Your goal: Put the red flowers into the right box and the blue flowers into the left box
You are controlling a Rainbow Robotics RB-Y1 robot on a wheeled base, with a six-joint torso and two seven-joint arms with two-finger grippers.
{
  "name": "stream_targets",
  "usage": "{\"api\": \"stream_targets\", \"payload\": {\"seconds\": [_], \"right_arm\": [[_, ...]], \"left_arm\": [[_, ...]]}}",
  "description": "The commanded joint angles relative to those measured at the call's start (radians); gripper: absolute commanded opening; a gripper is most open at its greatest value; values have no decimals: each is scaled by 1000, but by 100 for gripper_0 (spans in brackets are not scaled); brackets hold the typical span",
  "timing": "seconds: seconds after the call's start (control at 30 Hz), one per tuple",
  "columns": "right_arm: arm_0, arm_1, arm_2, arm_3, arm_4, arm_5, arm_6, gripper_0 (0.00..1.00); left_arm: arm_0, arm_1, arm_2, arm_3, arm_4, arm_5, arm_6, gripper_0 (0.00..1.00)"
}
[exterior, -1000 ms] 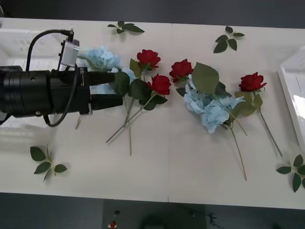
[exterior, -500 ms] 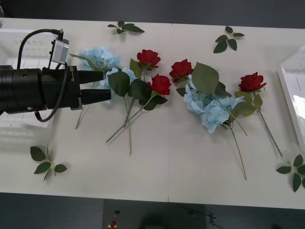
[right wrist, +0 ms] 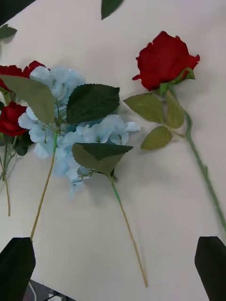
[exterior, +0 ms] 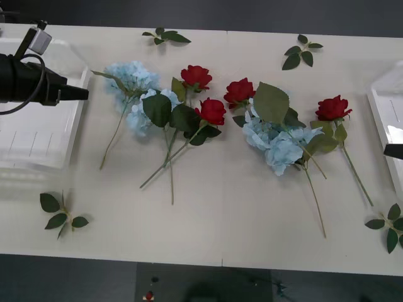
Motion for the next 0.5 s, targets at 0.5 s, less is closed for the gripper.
{"api": "stream_targets", "payload": {"seconds": [0.5], "right_arm": [[-911, 262, 618, 447, 632, 225, -94, 100]], "left_arm": [[-96, -258, 8, 95, -626, -20, 449, 100]]}}
